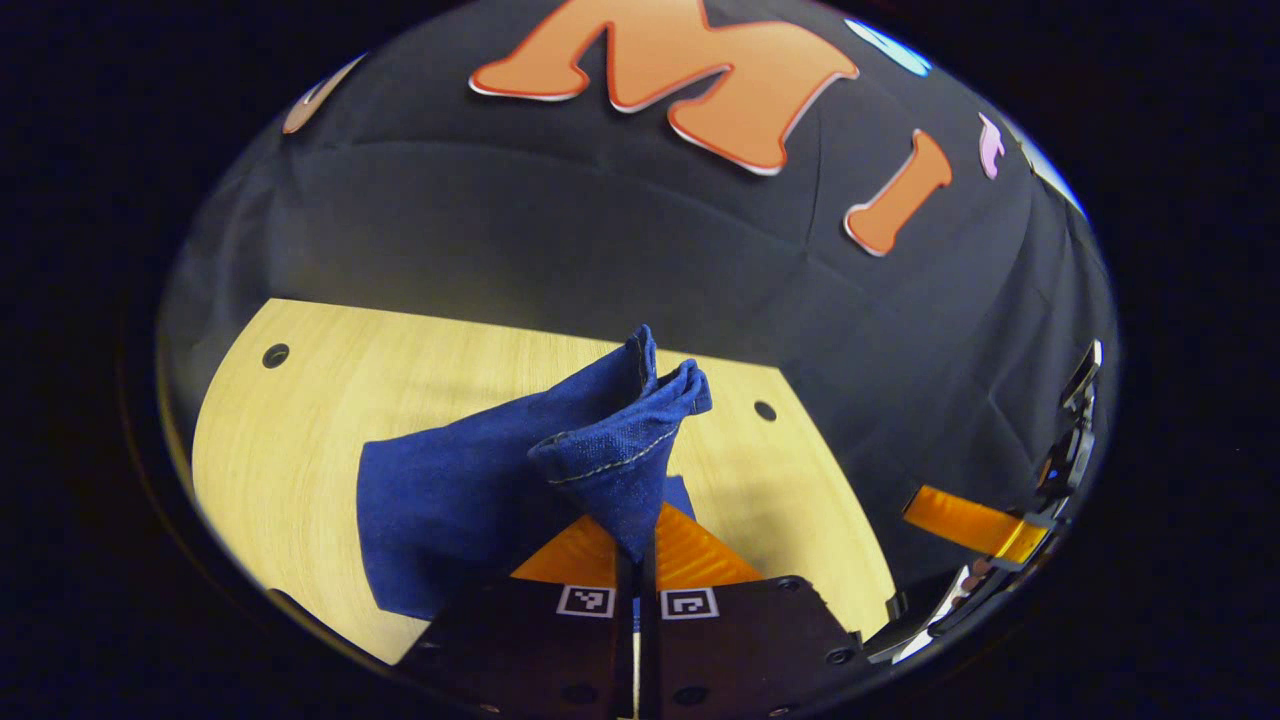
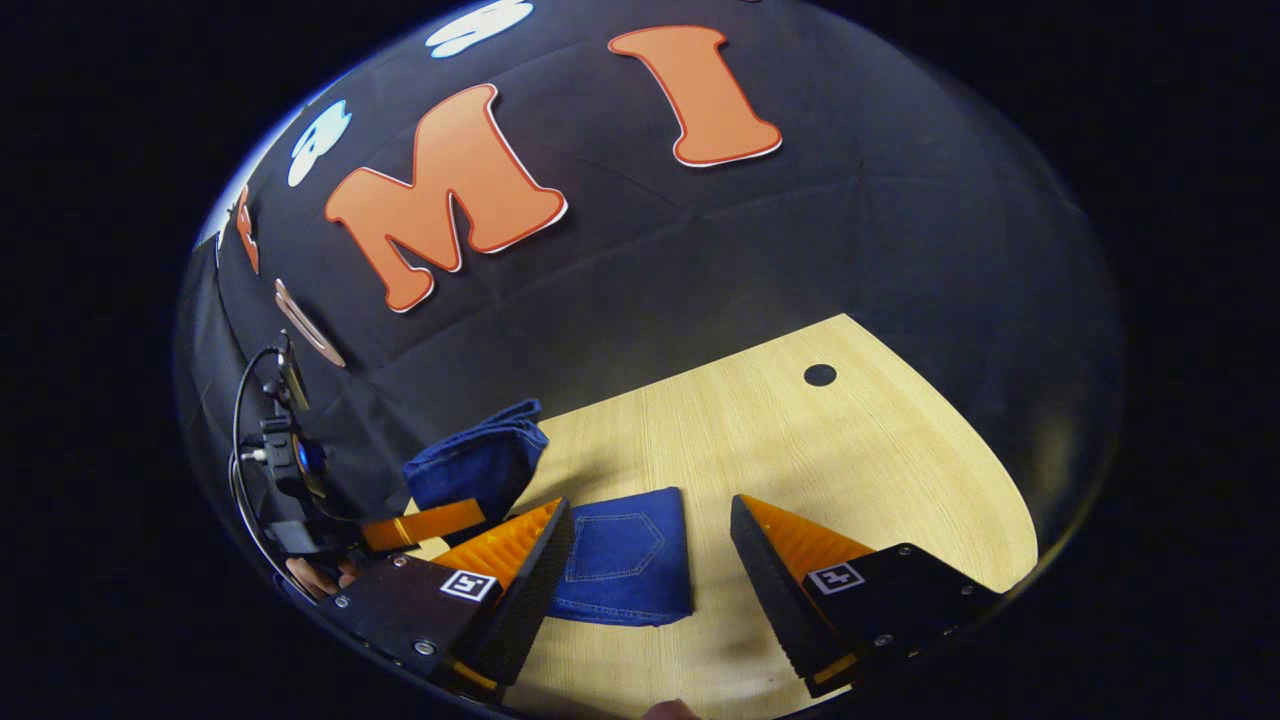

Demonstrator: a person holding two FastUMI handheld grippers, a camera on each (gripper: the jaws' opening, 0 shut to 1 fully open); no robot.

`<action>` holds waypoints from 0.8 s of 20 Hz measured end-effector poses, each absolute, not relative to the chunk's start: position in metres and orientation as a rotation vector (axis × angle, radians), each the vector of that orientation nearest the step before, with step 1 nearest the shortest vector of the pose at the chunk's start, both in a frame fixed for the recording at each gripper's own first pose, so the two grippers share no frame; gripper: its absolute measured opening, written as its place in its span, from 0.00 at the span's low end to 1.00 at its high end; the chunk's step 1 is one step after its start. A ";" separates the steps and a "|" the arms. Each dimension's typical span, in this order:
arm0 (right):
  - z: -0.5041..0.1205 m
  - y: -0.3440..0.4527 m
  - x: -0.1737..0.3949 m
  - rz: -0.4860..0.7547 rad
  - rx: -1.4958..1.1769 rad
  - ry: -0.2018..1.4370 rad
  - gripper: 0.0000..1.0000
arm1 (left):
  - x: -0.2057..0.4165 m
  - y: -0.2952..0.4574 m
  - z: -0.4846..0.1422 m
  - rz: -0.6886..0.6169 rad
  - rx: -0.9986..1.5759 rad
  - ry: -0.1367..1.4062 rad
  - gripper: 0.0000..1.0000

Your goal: Grasp the waist and the cuffs of the jeans and fold them to make the two legs overlap; first hold the waist and fold one-third of the jeans toward the cuffs, then hold the cuffs and fold the remaining one-third in the same direction to finish folding.

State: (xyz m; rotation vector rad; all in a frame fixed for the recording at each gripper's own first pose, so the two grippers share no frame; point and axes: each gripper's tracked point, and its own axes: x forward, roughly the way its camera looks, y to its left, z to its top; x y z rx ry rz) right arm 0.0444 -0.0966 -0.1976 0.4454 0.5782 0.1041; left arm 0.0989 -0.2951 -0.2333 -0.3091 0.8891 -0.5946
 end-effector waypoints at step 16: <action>-0.157 -0.071 0.056 0.156 0.322 0.403 0.97 | 0.091 -0.239 -0.136 -0.527 -0.158 0.552 0.98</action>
